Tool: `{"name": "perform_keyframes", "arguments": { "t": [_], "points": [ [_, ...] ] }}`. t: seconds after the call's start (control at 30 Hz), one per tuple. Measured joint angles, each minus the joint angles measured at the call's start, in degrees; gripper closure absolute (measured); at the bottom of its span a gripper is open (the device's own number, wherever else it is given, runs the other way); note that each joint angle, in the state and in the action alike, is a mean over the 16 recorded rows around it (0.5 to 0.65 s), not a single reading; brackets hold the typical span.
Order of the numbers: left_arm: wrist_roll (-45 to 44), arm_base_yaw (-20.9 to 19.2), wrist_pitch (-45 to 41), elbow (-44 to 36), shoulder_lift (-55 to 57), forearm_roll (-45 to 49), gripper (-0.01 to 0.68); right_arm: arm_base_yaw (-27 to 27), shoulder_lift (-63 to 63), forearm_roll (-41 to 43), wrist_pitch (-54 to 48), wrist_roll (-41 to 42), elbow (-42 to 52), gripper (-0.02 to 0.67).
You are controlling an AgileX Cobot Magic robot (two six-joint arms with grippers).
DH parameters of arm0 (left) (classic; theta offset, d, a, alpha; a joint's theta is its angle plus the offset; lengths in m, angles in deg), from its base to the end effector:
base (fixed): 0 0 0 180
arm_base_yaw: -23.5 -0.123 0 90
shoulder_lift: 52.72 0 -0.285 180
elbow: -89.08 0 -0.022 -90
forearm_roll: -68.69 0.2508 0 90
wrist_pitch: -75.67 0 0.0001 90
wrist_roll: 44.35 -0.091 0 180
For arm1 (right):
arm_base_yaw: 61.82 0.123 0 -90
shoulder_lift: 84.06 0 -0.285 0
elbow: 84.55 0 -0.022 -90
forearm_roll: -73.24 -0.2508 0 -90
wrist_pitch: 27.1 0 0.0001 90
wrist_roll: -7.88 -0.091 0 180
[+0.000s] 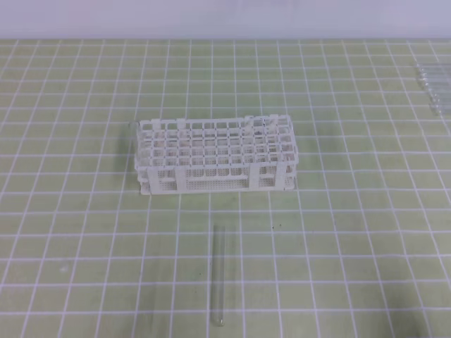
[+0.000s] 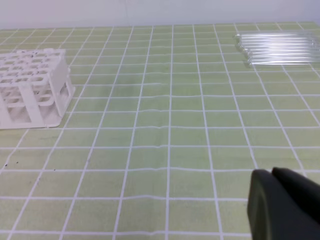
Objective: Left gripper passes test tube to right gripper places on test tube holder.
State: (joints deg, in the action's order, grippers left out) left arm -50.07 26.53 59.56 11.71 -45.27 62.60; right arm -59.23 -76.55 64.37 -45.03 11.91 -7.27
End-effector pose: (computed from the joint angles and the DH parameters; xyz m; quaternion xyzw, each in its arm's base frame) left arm 0.0543 -0.0056 0.1873 0.0289 0.7702 -0.0289 0.6365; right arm 0.0537 0.0068 0.1851 -0.0024 0.7799 0.0567 0.6233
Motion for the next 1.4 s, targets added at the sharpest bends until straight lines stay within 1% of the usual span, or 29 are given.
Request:
{"name": "perform_keyframes", "arguments": {
  "t": [0.73,0.9,1.0,1.17,1.4],
  "points": [
    [0.0,0.0,0.6,-0.5,-0.9,-0.2,0.675,0.0,0.0,0.0,0.1,-0.1,0.0,0.665],
    [0.4,0.0,0.9,-0.5,-0.8,-0.8,0.675,0.0,0.0,0.0,1.9,-0.1,0.0,0.665],
    [1.0,0.0,2.0,-0.5,-0.7,-2.9,0.675,0.0,0.0,-0.1,4.4,-0.1,0.0,0.665],
    [2.0,0.0,5.5,-0.5,-0.8,-10.0,0.675,0.0,0.0,-1.8,10.2,0.0,0.0,0.665],
    [2.9,0.0,10.2,-0.7,-0.9,-20.2,0.675,0.0,0.0,-8.8,16.5,0.3,0.0,0.665]
  ]
}}
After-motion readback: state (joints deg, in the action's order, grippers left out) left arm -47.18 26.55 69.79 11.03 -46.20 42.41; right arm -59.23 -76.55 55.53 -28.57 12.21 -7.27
